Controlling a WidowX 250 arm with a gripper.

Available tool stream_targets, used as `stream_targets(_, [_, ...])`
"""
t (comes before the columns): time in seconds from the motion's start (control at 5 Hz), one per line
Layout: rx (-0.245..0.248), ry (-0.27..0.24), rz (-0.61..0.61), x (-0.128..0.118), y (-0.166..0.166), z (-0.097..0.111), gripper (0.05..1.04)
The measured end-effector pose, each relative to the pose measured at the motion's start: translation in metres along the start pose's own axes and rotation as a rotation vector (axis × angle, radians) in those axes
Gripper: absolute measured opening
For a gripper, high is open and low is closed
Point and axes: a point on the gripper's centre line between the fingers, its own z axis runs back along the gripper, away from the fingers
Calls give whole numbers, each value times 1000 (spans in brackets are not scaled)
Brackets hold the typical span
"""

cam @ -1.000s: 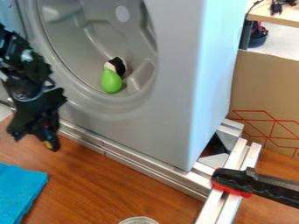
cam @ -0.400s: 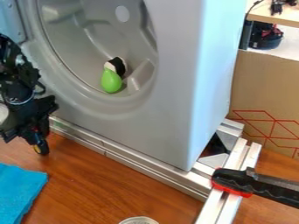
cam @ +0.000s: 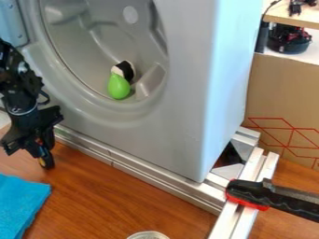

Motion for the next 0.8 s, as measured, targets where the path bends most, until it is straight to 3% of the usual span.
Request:
stream_targets(0.2, [13,-16,1,2,2,0,332])
stream_targets(0.4, [8,-12,-5,1,1,0,403])
stream_targets(0.8, [-45,-13,-38,1,-6,14,995])
